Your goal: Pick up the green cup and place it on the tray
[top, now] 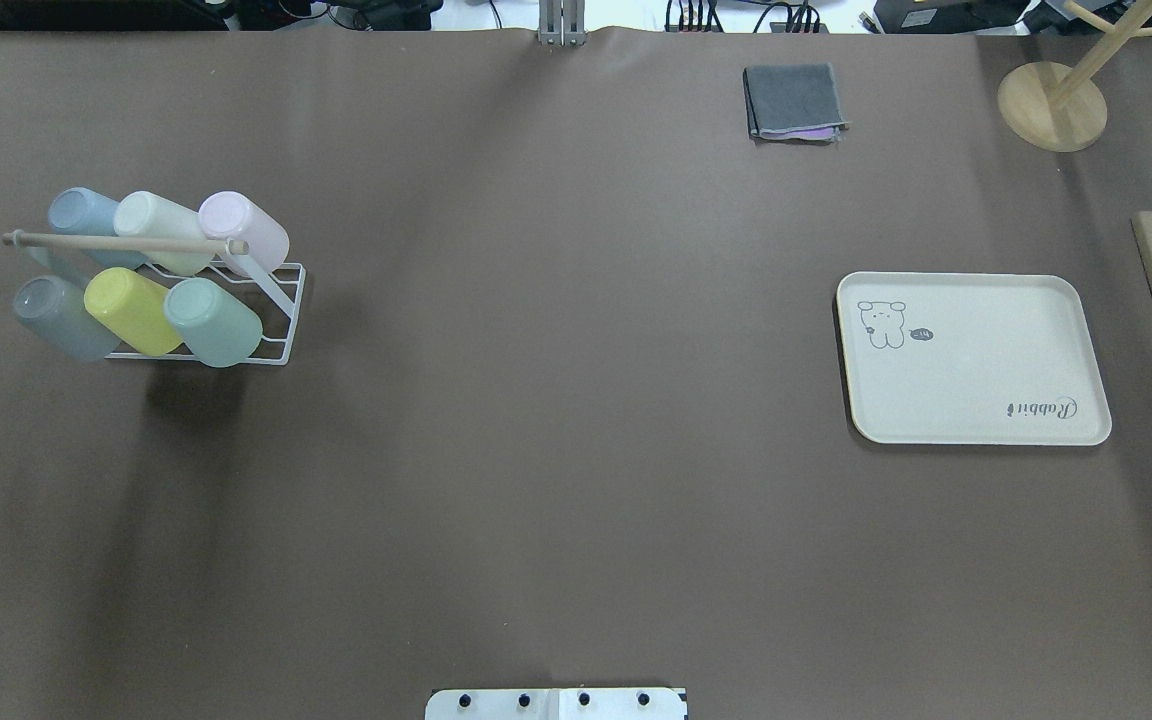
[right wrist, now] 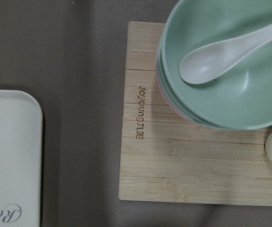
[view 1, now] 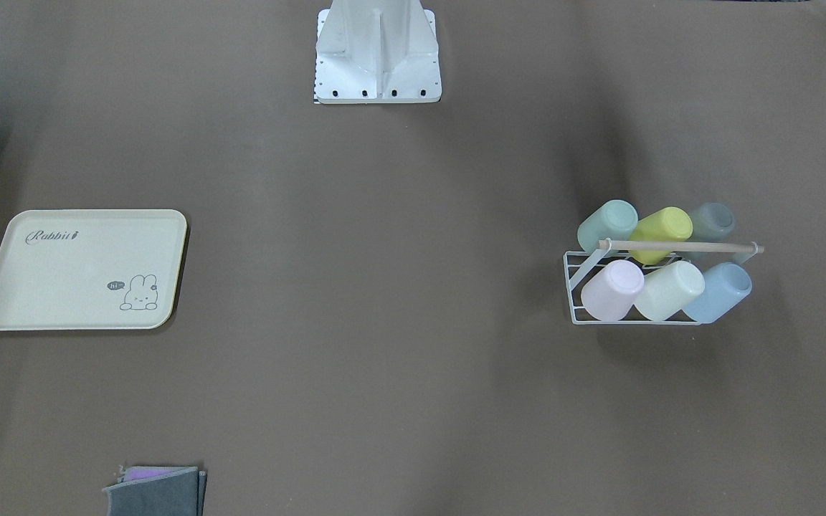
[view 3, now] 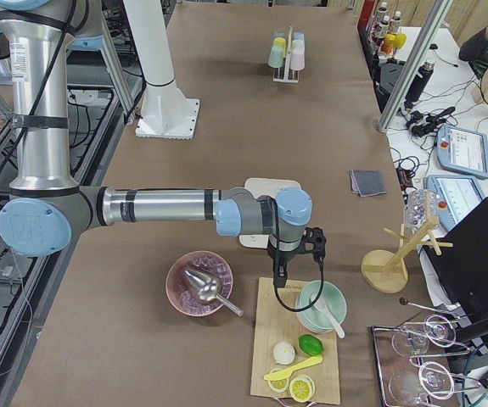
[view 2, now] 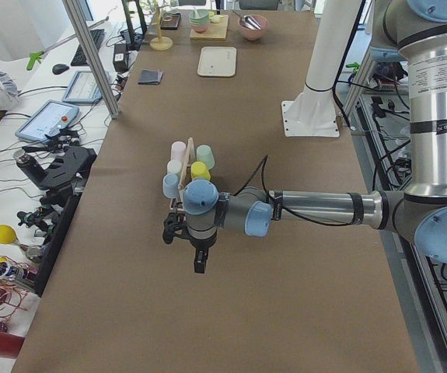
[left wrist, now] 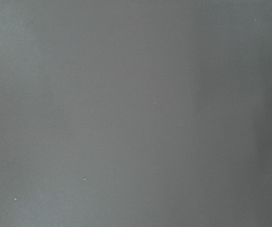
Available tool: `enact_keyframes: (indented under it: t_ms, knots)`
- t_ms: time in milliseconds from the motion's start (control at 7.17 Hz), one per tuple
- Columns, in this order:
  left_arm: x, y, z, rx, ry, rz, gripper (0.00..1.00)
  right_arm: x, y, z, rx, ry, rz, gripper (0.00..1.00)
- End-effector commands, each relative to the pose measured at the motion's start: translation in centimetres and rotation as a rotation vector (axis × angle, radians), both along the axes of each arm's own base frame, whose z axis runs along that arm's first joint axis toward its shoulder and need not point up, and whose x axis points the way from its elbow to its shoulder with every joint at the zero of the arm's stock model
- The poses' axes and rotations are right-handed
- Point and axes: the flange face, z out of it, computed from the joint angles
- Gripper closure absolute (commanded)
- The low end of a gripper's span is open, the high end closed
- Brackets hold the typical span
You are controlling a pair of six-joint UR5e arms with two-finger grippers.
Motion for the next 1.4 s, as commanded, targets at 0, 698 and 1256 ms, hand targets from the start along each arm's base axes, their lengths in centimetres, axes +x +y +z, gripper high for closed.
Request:
enact_keyframes:
  t_ms: [0,698,1256]
  knots:
    - [-0.7,0.4,-0.8,-0.014,0.003,-0.018,0.02,0.4,-0.3,1.0,-0.018,0.004,0.028,0.0]
    - [-2.0,1.2,-1.4,0.0,0.009,-0.046,0.02,0.4,0.0,1.3,-0.023,0.002,0.027,0.0]
    - [-2.9,2.7,-2.2,0.009,-0.003,-0.06,0.02,0.4,0.0,1.3,-0.023,0.002,0.028,0.0]
